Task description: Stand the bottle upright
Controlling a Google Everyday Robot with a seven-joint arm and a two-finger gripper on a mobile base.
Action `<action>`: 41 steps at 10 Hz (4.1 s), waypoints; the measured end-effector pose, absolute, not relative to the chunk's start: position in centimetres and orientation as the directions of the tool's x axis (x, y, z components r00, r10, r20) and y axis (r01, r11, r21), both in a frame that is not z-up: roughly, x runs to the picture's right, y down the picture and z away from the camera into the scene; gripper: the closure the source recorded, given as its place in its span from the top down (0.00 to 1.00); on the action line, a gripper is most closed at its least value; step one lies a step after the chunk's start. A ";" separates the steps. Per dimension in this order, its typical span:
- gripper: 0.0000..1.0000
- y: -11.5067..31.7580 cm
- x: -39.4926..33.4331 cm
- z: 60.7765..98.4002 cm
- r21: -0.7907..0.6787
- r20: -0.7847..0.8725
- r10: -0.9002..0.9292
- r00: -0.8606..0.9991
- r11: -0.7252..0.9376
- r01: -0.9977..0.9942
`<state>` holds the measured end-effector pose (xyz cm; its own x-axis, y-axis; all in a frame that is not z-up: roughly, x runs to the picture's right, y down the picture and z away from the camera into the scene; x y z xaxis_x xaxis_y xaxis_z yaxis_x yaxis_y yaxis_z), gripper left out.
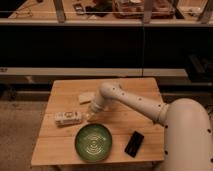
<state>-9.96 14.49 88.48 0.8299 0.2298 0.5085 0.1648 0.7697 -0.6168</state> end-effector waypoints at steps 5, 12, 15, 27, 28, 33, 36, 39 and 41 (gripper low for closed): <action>0.34 9.6 -9.6 85.2 -0.540 0.529 0.157 0.834 0.820 0.188; 0.34 6.9 -10.1 79.3 -0.495 0.596 0.012 0.803 0.793 0.355; 0.34 5.8 -10.4 77.5 -0.472 0.620 -0.068 0.782 0.764 0.441; 0.34 1.6 -8.7 74.4 -0.408 0.577 -0.253 0.776 0.734 0.543; 0.34 1.7 -8.7 74.3 -0.409 0.576 -0.262 0.774 0.728 0.550; 0.34 2.1 -8.0 74.3 -0.425 0.554 -0.297 0.778 0.703 0.571; 0.34 2.3 -7.8 74.5 -0.434 0.544 -0.310 0.779 0.691 0.578; 0.34 2.5 -7.5 74.6 -0.439 0.531 -0.330 0.781 0.681 0.586; 0.34 2.7 -7.4 74.8 -0.442 0.525 -0.341 0.780 0.674 0.592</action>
